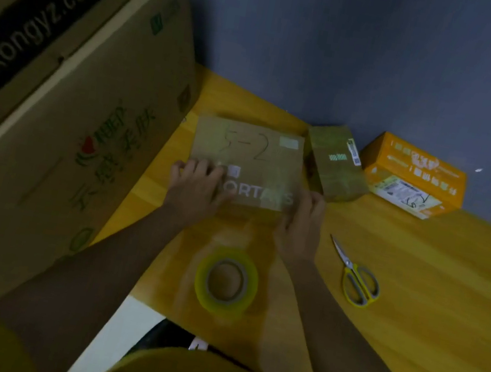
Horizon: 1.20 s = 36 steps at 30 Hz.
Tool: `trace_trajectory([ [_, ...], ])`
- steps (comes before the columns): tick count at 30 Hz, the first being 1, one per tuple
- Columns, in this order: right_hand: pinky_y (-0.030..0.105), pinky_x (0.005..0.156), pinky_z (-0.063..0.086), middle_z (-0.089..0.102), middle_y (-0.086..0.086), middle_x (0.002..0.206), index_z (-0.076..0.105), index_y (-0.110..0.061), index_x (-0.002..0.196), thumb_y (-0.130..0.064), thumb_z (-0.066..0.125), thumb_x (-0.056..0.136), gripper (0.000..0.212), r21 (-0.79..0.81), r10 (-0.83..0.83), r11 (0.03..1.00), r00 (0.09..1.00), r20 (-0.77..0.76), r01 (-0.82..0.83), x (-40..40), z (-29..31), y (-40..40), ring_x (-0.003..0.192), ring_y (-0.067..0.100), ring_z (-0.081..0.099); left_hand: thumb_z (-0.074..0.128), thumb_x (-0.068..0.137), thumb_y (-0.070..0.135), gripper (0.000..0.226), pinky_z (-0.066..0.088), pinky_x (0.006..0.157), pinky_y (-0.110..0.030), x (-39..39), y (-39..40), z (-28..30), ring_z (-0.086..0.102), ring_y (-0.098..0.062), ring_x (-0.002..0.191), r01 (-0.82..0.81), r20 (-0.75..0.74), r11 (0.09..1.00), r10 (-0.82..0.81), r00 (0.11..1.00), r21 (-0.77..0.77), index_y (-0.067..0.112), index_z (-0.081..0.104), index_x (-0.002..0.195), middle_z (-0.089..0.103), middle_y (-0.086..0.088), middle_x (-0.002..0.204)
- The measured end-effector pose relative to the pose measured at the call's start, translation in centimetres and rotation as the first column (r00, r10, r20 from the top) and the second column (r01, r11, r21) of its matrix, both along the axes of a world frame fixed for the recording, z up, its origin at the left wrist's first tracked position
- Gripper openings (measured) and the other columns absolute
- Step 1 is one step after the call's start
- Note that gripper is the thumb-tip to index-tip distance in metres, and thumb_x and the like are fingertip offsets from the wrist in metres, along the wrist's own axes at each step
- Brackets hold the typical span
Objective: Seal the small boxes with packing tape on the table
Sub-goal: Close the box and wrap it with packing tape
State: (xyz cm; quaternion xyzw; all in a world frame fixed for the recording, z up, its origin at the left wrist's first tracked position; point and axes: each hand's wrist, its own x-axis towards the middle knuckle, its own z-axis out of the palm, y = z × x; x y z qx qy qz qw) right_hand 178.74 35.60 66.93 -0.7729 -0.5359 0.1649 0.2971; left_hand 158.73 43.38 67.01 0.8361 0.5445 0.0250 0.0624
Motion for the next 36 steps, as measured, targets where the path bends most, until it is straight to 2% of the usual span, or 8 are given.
trace_trajectory([
  [4,0.049,0.115,0.022,0.030,0.023,0.152,0.035,0.000,0.145,-0.025,0.029,0.091,0.060,-0.013,0.093,0.996,0.983,0.158,-0.092,0.0,1.2,9.3,0.141,0.037,0.026,0.029,0.093,0.050,0.056,0.030,0.100,-0.050,2.2,3.8,-0.4,0.050,-0.038,0.118,0.023,0.027,0.996,-0.026,0.999,0.090,0.020,0.056,0.131,0.054,-0.015,0.133],
  [9,0.044,0.120,-0.004,0.008,0.006,0.162,0.012,-0.010,0.154,-0.035,0.019,0.105,0.056,-0.296,0.315,0.929,0.897,0.312,-0.223,-0.2,-1.8,17.8,0.150,0.019,0.001,0.016,0.094,0.055,0.061,0.015,0.107,-0.067,2.9,5.3,-3.8,0.017,-0.035,0.146,-0.013,0.012,1.000,0.013,1.000,-0.005,0.033,0.031,0.148,0.024,-0.003,0.158],
  [21,0.046,0.115,0.023,0.038,0.023,0.148,0.040,0.003,0.142,-0.022,0.035,0.094,0.054,-0.069,0.296,0.955,0.909,0.293,-0.289,-2.2,-3.6,-1.7,0.141,0.034,0.028,0.013,0.098,0.057,0.057,-0.006,0.111,-0.064,3.0,5.3,-3.2,-0.010,-0.026,0.148,-0.020,-0.026,0.995,0.018,0.999,-0.097,0.041,0.002,0.151,-0.007,0.004,0.162],
  [24,0.046,0.096,0.039,0.054,0.019,0.123,0.056,-0.003,0.122,-0.027,0.053,0.087,0.042,-0.087,0.377,0.926,0.893,0.246,-0.367,-4.2,-4.3,-7.3,0.115,0.035,0.046,0.013,0.100,0.050,0.054,-0.003,0.112,-0.063,2.8,4.7,-2.7,0.004,-0.032,0.148,0.022,-0.025,0.999,-0.023,0.999,-0.036,0.034,0.018,0.152,0.007,-0.007,0.161],
  [27,0.043,0.089,0.033,0.061,0.009,0.108,0.065,-0.013,0.109,-0.068,0.050,0.079,0.065,-0.425,0.628,0.750,0.748,0.215,-0.507,-5.6,-6.7,-10.4,0.101,0.029,0.054,0.028,0.098,0.037,0.046,0.031,0.105,-0.054,2.8,2.2,-1.7,0.045,-0.037,0.123,0.029,0.092,0.997,-0.036,0.995,0.077,0.027,0.049,0.137,0.046,-0.016,0.141],
  [30,0.044,0.089,0.026,0.065,0.004,0.089,0.073,-0.020,0.088,-0.064,0.076,0.056,0.055,-0.585,0.775,0.602,0.574,0.264,-0.544,-5.9,-7.8,-10.5,0.091,0.026,0.057,0.039,0.095,0.025,0.029,0.039,0.086,-0.044,1.5,-2.6,-2.6,0.043,-0.029,0.098,0.110,0.298,0.981,-0.155,0.942,0.160,0.017,0.059,0.115,0.056,-0.017,0.111],
  [33,0.047,0.099,0.019,0.069,0.008,0.101,0.071,-0.016,0.104,-0.044,0.075,0.070,0.044,-0.492,0.733,0.638,0.663,0.152,-0.592,-5.3,-7.4,-11.1,0.100,0.034,0.063,0.037,0.096,0.020,0.023,0.036,0.084,-0.042,-1.1,-6.4,-4.5,0.042,-0.031,0.096,0.054,0.470,0.989,0.018,0.882,-0.139,0.008,0.053,0.106,0.050,-0.019,0.105],
  [36,0.043,0.108,0.020,0.063,0.008,0.120,0.060,-0.010,0.123,-0.043,0.057,0.091,0.046,-0.372,0.514,0.781,0.855,-0.072,-0.501,-5.0,-5.6,-12.0,0.115,0.026,0.053,0.036,0.104,0.022,0.033,0.033,0.104,-0.043,-2.0,-8.0,-5.5,0.039,-0.032,0.125,0.060,0.447,0.815,0.254,0.858,-0.577,0.007,0.048,0.131,0.042,-0.017,0.136],
])
